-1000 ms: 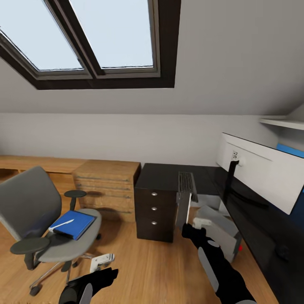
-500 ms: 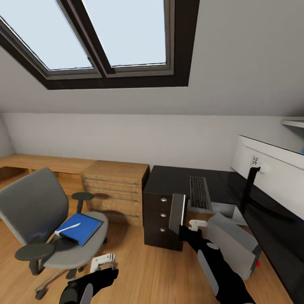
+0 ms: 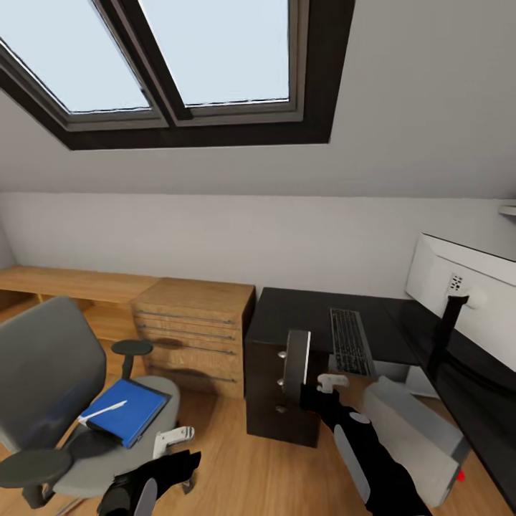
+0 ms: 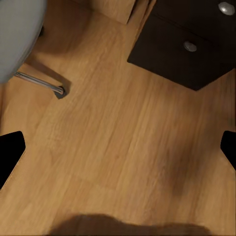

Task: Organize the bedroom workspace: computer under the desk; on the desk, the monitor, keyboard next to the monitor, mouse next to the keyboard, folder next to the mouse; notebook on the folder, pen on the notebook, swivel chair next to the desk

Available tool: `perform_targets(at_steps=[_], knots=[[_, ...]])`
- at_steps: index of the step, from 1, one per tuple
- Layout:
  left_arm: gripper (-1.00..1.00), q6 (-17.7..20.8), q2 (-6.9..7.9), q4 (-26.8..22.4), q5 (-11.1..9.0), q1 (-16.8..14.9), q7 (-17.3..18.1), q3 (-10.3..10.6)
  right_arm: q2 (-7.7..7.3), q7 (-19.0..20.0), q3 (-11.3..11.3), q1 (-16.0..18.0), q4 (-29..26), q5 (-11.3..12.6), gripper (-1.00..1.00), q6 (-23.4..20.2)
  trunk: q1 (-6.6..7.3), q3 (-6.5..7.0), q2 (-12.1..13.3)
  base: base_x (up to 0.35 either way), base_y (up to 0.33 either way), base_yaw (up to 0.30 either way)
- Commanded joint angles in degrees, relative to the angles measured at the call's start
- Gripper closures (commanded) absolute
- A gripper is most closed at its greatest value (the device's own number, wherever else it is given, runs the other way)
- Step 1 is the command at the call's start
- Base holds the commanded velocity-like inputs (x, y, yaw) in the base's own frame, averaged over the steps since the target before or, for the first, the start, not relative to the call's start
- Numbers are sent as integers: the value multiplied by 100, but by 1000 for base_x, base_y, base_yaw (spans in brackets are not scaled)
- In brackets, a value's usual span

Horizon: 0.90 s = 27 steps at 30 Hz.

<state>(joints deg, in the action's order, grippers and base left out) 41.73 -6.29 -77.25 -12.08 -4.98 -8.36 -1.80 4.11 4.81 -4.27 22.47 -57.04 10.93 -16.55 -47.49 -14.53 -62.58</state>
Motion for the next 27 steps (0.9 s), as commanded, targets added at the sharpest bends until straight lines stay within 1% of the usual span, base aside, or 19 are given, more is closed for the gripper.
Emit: perform_targets(at_steps=[1, 6, 8, 9, 10, 11, 12, 14, 15, 16, 17, 18, 20, 22, 23, 24, 25, 26, 27], knots=[[-100, 23, -4, -34, -62, -6, -35, -9, 1, 22, 5, 3, -9, 46, 100, -31, -4, -8, -5, 317, 88, 0], [-100, 13, -4, -75, -65, -3, -19, -5, 2, 81, 5, 3, -9, 51, 100, -27, -4, -8, -5, 317, 93, 0], [-100, -52, -4, -78, -66, -4, -17, 0, 3, 99, 5, 3, -9, 94, 100, -12, -4, -8, -5, 317, 75, 0], [-100, -177, -4, -88, -63, -3, -14, 20, 4, 142, 1, 3, -9, 203, 100, -2, -4, -8, -5, 317, 34, 0], [-100, -239, -4, -91, -62, -3, -12, 27, 4, 170, 0, 3, -9, 251, 100, 3, -4, -8, -5, 317, 27, 0], [-100, -395, -4, -118, -62, -4, -14, 43, 3, 252, -3, 3, -9, 357, 100, 9, -4, -8, -5, 317, 17, 0], [-100, -652, -4, -196, -65, -8, -12, 58, 3, 427, -8, 3, -9, 525, 100, 15, -4, -8, -5, 317, 9, 0], [-100, -780, -4, -259, -65, -9, -10, 64, 2, 547, -10, 3, -5, 643, 100, 17, -4, -8, -5, 317, 6, 0], [-100, -863, -4, -316, -68, -10, -9, 68, 2, 633, -11, 3, -3, 774, 100, 16, -4, -8, -5, 317, 4, 0], [-100, -892, -5, -338, -69, -10, -9, 69, 2, 663, -9, 3, -3, 847, 100, 16, -4, -8, -5, 315, 3, 0], [-100, -951, -9, -379, -72, -9, -8, 72, 2, 727, -7, 3, -4, 1104, 100, 9, -4, -8, -5, 301, 1, 0], [-100, -964, -9, -387, -73, -8, -8, 73, 2, 740, -6, 3, -4, 1206, 100, 8, -4, -8, -5, 294, 1, 0], [-100, -999, -11, -419, -75, -8, -8, 74, 7, 772, -5, 3, -2, 1703, 100, 14, -4, -8, -5, 268, 1, 0], [-100, -1007, -10, -430, -77, -9, -8, 74, 8, 780, -4, 3, -3, 2006, 100, 17, -4, -8, -5, 243, 0, 0], [-100, -1012, -10, -436, -78, -9, -8, 74, 9, 786, -4, 6, -4, 2327, 100, 18, -4, -8, -5, 213, 0, 0], [-100, -1013, -8, -439, -78, -9, -8, 74, 11, 788, -4, 8, -3, 2493, 100, 20, -4, -8, -5, 200, 0, 0], [-100, -1015, -10, -442, -80, -8, -8, 75, 14, 790, -4, 9, -2, 2841, 100, 20, -4, -8, -5, 153, 0, 0], [-100, -1009, -11, -446, -83, -9, -8, 75, 31, 790, -4, 11, 19, 3576, 100, 19, -4, -8, -5, 63, 0, 0], [-100, -1004, -12, -447, -83, -10, -8, 75, 58, 784, -4, 11, 36, 3940, 100, 14, -4, -8, -5, 40, 0, 0]])
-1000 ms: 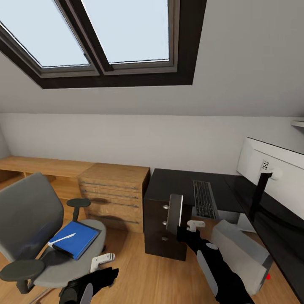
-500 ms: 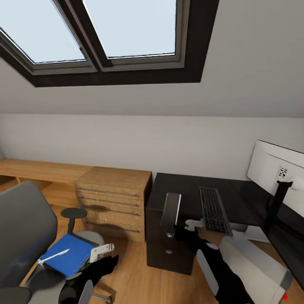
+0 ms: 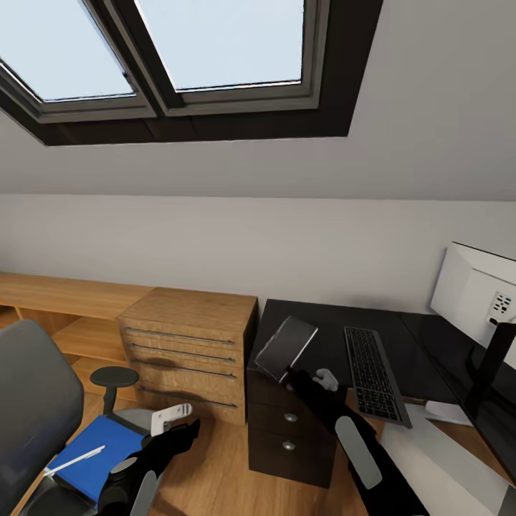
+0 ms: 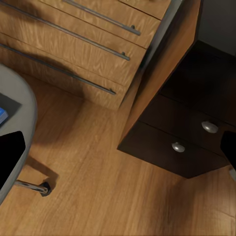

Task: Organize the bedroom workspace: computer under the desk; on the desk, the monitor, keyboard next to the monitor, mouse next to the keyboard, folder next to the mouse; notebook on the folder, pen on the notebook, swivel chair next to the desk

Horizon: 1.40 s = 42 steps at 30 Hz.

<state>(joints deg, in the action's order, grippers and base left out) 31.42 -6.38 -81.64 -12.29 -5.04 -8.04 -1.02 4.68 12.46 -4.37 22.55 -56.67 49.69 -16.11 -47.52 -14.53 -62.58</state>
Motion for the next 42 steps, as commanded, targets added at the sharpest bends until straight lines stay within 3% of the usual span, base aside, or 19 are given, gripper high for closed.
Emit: perform_targets(at_steps=[1, 2, 3, 5, 8, 9, 13, 18, 21, 22, 24, 25, 27, 32, 41, 42], knots=[[-100, 28, -3, -8, -62, -2, -40, -3, 17, 15, 8, 4, 10, 240, 100, -34, -1, -8, -5, 32, 0, 0], [-100, 29, -3, -8, -62, -1, -40, -3, 32, 9, 10, 4, 23, 414, 100, -37, -1, -8, -5, 26, 0, 0], [-100, 35, -4, -9, -62, -1, -40, -3, 82, -6, 5, 4, 169, 1022, 100, -49, -1, -8, -5, 11, 0, 0], [-100, 38, -4, -9, -62, -1, -40, -3, 101, -11, 2, 4, 332, 1325, 100, -50, -1, -8, -5, 7, 0, 0], [-100, 39, -4, -9, -62, -2, -40, -3, 116, -17, -4, 4, 489, 1543, 100, -19, -1, -8, -5, 3, 0, 0], [-100, 40, -4, 1, -66, 1, -46, -3, 195, -22, -9, 4, 555, 1612, 100, -3, -1, -8, -5, 0, 0, 0], [-100, 40, -4, 7, -67, -2, -48, -3, 367, -22, -8, 4, 625, 1628, 100, 54, -1, -8, -5, 0, 0, 0], [-100, 40, -4, 8, -68, 1, -49, -3, 431, -46, -6, 4, 720, 1664, 100, 52, -1, -8, -5, 4, 0, 0], [-100, 40, -4, 8, -70, 3, -47, -3, 443, -264, 4, 4, 832, 1838, 100, 60, -1, -8, -5, 212, 45, 0], [-100, 40, -4, 8, -70, 3, -48, -3, 446, -322, 7, 4, 845, 1980, 100, 62, -1, -8, -5, 264, 61, 0], [-100, 44, -4, 8, -71, 3, -48, -3, 447, -389, 7, 4, 927, 2532, 100, 63, -1, -8, -5, 289, 69, 0], [-100, 45, -4, 8, -71, 2, -49, -3, 447, -399, 7, 4, 950, 2665, 100, 63, -1, -8, -5, 300, 71, 0], [-100, 52, -7, 8, -71, 3, -49, 1, 440, -431, 11, 4, 1075, 3366, 100, 64, -1, -8, -5, 281, 42, 0], [-100, 49, -5, 8, -71, 2, -49, 27, 436, -434, 29, 4, 1110, 3682, 100, 64, -1, -8, -5, 160, 11, 0], [-100, 56, -4, 14, -71, 1, -49, 32, 429, -421, 56, 4, 1114, 3834, 100, 64, -1, -8, -5, 187, 1, 0], [-100, 57, -4, 21, -71, -1, -48, 32, 417, -414, 65, 4, 1114, 3936, 100, 64, -1, -8, -5, 25, 0, 0]])
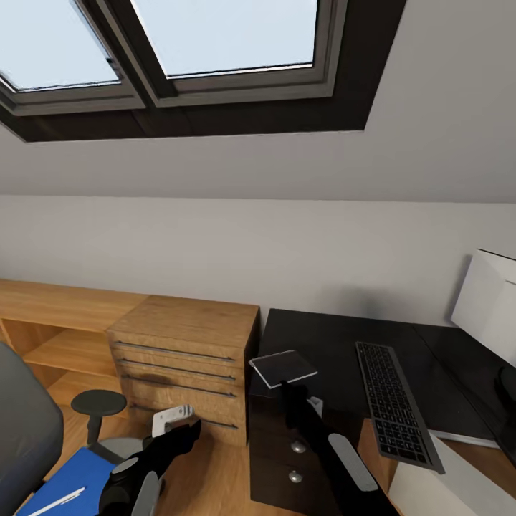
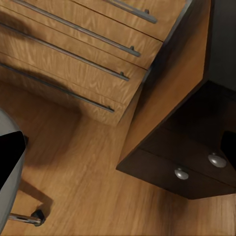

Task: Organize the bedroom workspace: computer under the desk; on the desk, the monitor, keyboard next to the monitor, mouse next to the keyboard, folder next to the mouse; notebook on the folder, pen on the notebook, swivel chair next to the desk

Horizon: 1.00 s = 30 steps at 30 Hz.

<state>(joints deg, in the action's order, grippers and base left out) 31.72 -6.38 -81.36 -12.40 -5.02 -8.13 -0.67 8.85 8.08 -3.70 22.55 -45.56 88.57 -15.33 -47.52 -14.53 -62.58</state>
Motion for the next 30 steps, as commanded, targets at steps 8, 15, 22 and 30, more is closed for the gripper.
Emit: perform_targets(at_steps=[8, 15, 22, 30], knots=[[-100, 38, -5, -5, -61, -3, -36, 4, -11, 27, 5, 4, 6, 89, 100, -6, -1, -7, -5, 9, 0, 0], [-100, 44, -11, -31, -64, 0, -38, 38, -26, 27, 11, 4, 11, 91, 100, -5, -23, -25, -45, 0, 0, 0], [-100, 43, -52, -53, -61, -2, -40, 41, -38, 27, 18, 4, 118, 81, 100, 16, -177, -151, -326, 0, 0, 0], [-100, 44, -103, -55, -61, -3, -46, 42, -33, 19, 13, 4, 179, 72, 100, 437, -352, -295, -647, 0, 0, 0]])
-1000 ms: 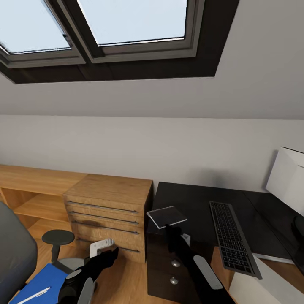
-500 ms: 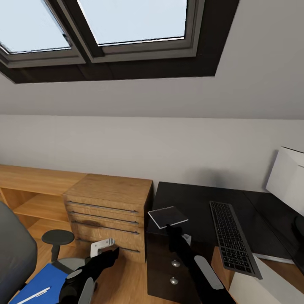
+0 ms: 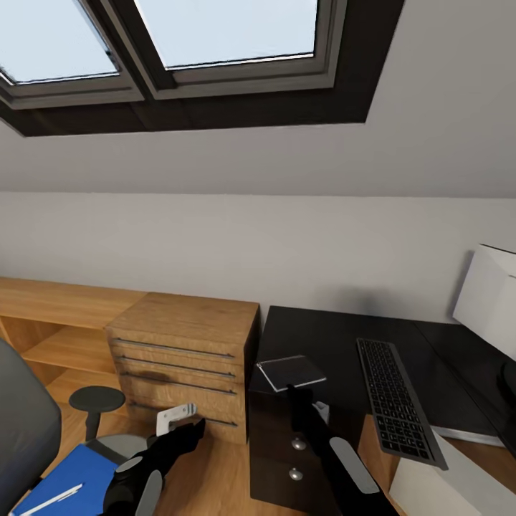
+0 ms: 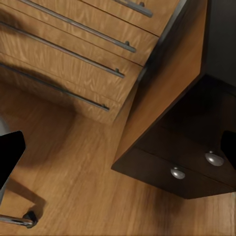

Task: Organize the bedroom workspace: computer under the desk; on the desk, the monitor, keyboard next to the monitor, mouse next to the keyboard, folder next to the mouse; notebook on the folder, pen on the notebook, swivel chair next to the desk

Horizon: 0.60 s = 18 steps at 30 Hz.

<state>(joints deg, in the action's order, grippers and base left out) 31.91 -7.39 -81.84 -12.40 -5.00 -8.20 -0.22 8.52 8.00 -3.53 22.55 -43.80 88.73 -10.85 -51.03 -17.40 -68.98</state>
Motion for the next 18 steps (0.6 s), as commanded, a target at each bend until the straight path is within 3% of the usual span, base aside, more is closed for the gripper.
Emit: perform_targets(at_steps=[1, 6, 18], knots=[[-100, 26, -8, -7, -61, -4, -40, -3, 0, 25, -5, 4, 3, 53, 100, 90, -23, -26, -46, 0, 0, 0], [-100, 26, -15, -7, -61, -2, -41, -4, 0, 12, -13, 4, 6, 43, 100, 311, -133, -115, -247, 0, 0, 0], [-100, 26, -17, -7, -61, -3, -41, -2, 0, 5, -53, 4, 12, 40, 100, 353, -396, -331, -728, 0, 0, 0]])
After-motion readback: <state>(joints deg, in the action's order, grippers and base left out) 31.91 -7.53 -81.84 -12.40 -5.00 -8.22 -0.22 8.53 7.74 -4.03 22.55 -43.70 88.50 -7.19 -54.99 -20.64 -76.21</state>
